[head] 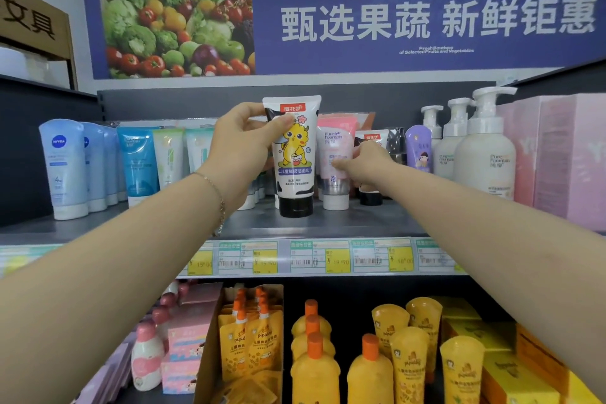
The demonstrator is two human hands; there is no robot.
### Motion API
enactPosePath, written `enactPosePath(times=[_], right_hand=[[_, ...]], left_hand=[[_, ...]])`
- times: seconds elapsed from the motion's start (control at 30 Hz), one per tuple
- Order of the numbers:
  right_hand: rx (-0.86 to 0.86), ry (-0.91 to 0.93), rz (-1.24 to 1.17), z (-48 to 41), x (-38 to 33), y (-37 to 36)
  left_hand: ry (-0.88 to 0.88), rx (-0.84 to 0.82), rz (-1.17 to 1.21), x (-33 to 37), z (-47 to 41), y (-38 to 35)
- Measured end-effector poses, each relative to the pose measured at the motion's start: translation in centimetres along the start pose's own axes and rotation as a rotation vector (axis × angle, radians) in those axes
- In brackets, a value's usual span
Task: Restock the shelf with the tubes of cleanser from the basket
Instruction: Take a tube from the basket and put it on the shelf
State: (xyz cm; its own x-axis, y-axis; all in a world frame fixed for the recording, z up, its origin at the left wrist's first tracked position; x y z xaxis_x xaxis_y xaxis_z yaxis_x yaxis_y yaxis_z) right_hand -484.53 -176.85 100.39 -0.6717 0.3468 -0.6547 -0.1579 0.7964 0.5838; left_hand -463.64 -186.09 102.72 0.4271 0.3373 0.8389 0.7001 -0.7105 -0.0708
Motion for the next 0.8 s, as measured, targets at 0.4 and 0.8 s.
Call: enactPosePath(times=[0.4, 0.8], right_hand=[[-0.095, -0.002, 0.061, -0.1, 0.0, -0.8], [0.044, 0.212, 0.001, 3.6, -1.4, 3.7]], left_hand=[[0.012, -0.012, 0.008, -0.5, -0.2, -0.5], [0.016, 0.023, -0.007, -1.0, -0.9, -1.9]])
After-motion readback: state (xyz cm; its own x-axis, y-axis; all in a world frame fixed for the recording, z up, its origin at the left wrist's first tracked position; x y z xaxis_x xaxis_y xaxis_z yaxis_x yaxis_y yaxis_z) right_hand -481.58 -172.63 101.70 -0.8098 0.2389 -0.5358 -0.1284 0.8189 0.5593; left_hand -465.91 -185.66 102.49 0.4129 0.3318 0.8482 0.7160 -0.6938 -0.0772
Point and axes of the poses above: each hand's wrist, its own z-axis away from the middle knuckle, its own y-axis out of the back of the hand, x = y × z, the point moved 5 cm from there along -z, towards the middle knuckle, and after that the axes turned 5 degrees about y, right-handed, at the moved point
